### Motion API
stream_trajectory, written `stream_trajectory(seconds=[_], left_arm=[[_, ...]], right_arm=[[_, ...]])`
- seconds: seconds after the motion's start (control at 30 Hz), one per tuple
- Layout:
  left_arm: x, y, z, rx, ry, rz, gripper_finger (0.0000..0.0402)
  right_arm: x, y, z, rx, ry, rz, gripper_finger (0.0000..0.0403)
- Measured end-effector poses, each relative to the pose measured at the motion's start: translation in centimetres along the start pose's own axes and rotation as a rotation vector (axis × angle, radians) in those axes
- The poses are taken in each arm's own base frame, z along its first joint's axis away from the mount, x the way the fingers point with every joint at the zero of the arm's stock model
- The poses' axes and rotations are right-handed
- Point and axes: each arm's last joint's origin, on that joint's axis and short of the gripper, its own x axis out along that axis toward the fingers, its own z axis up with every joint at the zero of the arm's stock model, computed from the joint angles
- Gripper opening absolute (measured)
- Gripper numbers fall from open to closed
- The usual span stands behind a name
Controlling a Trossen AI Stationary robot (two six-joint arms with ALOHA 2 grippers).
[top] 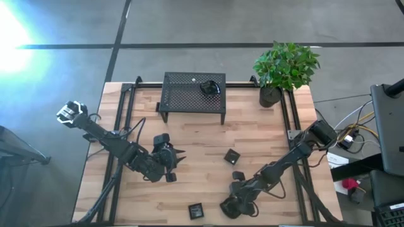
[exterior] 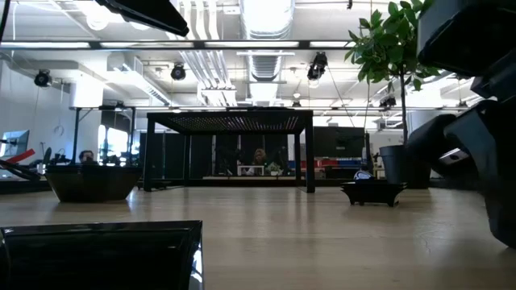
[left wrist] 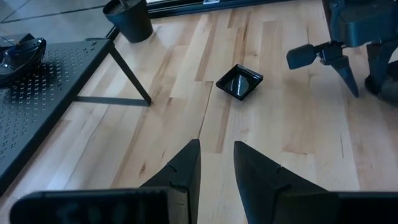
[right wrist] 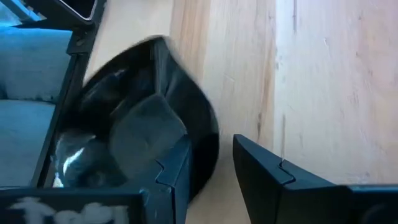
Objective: Pick & Place Mini shaped plates
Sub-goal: Stack the black leaf shaped plate on top of the other black leaf shaped plate on the shelf
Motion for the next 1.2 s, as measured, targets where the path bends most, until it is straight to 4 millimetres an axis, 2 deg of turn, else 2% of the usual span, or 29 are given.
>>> stream_trajectory(seconds=[0.23,0.57,0.77,0.97,1.2], left_arm=[[0.0,0.0,0.0,0.016,-0.002,0.0,0.009],[0.0,0.0,0.0,0.016,-0.001,0.0,0.009],[0.0,0.0,0.0,0.017,-0.001,0.0,0.009],[0.0,0.0,0.0,0.017,-0.001,0.0,0.009],[0.0,0.0,0.0,0.018,0.0,0.0,0.009]], right_arm=[[0.2,-0.1,0.0,0.001,0.002,0.01,0.0099],[0.2,0.0,0.0,0.003,0.006,0.015,0.0015],[0.0,0.0,0.0,0.001,0.013,0.014,0.0009],[-1.5,0.0,0.4,-0.007,0.029,-0.003,0.0008],[-4.4,0.3,2.5,-0.032,-0.092,-0.002,0.0008]])
